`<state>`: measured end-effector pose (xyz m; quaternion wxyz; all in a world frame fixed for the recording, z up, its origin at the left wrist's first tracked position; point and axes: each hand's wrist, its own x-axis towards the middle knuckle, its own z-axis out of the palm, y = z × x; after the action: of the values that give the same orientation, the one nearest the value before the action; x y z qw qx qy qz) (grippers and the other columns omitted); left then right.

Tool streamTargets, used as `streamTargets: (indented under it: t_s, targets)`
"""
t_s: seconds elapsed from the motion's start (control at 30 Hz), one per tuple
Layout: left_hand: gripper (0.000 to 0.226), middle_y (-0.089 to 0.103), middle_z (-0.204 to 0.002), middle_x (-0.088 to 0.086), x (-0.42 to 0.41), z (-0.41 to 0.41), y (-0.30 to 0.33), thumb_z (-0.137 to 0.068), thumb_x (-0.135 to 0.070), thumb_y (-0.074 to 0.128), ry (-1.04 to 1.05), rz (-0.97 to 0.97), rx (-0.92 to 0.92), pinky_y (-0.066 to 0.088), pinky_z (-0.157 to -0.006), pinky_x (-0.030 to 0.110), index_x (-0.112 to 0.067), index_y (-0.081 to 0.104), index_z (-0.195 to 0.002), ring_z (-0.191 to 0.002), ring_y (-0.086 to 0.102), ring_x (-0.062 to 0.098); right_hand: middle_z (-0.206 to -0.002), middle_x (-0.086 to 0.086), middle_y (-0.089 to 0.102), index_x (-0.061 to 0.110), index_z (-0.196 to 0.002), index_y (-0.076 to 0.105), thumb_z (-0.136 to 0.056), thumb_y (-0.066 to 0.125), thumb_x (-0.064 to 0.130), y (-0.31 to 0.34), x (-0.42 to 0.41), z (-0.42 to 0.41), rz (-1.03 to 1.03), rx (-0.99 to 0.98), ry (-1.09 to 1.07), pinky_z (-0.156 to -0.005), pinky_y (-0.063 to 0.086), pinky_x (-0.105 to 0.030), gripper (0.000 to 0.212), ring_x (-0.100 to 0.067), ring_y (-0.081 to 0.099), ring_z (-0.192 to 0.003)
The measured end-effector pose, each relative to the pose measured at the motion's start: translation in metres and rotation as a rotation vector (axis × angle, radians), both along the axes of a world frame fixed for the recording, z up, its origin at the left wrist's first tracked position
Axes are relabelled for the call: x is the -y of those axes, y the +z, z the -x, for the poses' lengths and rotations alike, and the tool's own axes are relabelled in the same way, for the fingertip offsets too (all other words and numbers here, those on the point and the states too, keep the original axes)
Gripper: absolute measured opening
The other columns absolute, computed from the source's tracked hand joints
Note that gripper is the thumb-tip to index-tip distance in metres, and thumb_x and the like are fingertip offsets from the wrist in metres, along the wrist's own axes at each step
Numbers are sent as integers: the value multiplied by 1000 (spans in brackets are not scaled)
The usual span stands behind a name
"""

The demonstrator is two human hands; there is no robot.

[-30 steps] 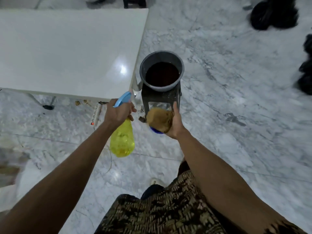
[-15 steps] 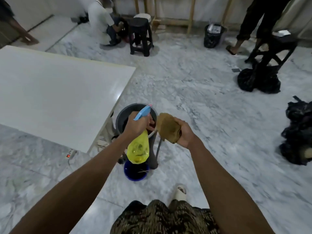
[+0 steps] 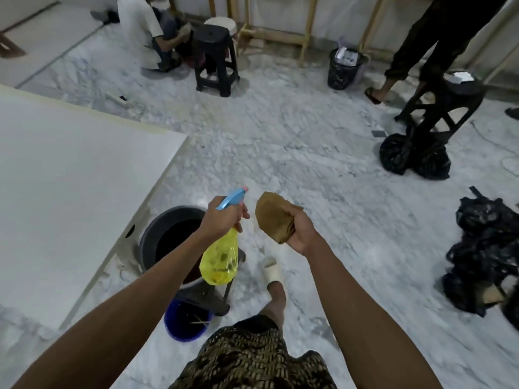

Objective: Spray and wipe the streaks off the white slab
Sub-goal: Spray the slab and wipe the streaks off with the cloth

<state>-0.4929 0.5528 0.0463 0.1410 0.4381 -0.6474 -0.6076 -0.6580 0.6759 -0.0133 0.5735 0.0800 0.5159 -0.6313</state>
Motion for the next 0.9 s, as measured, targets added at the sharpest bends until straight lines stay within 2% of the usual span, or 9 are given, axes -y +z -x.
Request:
streamTargets:
  t_s: [0.17, 0.23, 0.33, 0.4, 0.47, 0.57, 0.7, 0.8, 0.9]
  targets:
    - [28, 74, -86, 21, 73, 88, -23, -90, 5, 50, 10, 14, 23, 56, -50, 34, 6, 74, -103, -73, 70, 30, -131, -13, 64, 7, -135, 58, -102, 51, 20, -9, 75, 98, -31, -59, 57, -106, 48, -44, 36, -30, 60, -122]
    - [31, 72, -78, 18, 96, 113, -24, -89, -4, 53, -10, -1, 41, 58, -53, 39, -7, 77, -108, -66, 68, 28, -130, -13, 66, 9, -136, 58, -100, 53, 21, -13, 104, 126, -86, -48, 101, -106, 47, -47, 38, -31, 62, -120]
    - [22, 74, -73, 15, 142, 154, -24, -88, -8, 55, 0, -20, 38, 58, -56, 43, 0, 75, -85, -54, 65, 25, -129, -14, 66, 9, -134, 60, -100, 53, 19, -10, 161, 172, -56, -48, 150, -108, 46, -50, 36, -33, 63, -119]
    - [29, 76, -73, 13, 177, 177, -21, -84, -17, 55, 0, -1, 65, 57, -53, 39, 4, 75, -87, -52, 65, 26, -131, -14, 65, 9, -134, 59, -101, 50, 19, -6, 201, 197, -45, -56, 156, -107, 46, -49, 36, -32, 62, -120]
    - [26, 76, -75, 16, 205, 190, -18, -85, -13, 56, 22, -3, 62, 58, -53, 39, 1, 77, -90, -52, 66, 28, -131, -15, 64, 7, -134, 59, -102, 49, 19, 0, 234, 213, -53, -57, 211, -102, 50, -47, 36, -32, 62, -119]
    - [26, 74, -77, 21, 253, 212, -16, -94, 3, 53, 107, -4, 33, 58, -55, 39, -10, 75, -92, -50, 64, 25, -129, -16, 66, 6, -134, 58, -100, 52, 22, 0, 297, 247, -64, -93, 282, -104, 48, -50, 38, -34, 63, -118]
    - [31, 74, -81, 20, 329, 245, -14, -98, 4, 50, 231, 18, -4, 60, -58, 40, -18, 73, -102, -53, 65, 28, -130, -13, 66, 8, -136, 58, -95, 56, 25, -3, 402, 285, -33, -134, 384, -109, 45, -49, 45, -31, 62, -121]
    - [21, 74, -84, 24, 407, 271, -17, -97, 3, 51, 366, 53, 7, 57, -50, 32, 0, 71, -89, -48, 63, 24, -132, -11, 65, 11, -137, 59, -91, 60, 28, -15, 510, 309, 18, -110, 497, -111, 42, -48, 49, -29, 61, -123]
    - [25, 74, -81, 24, 483, 286, -17, -96, 5, 51, 536, 59, 3, 54, -49, 33, 0, 69, -80, -44, 61, 22, -131, -10, 66, 12, -134, 61, -94, 58, 29, -15, 610, 323, 35, -99, 632, -111, 42, -47, 44, -28, 61, -123]
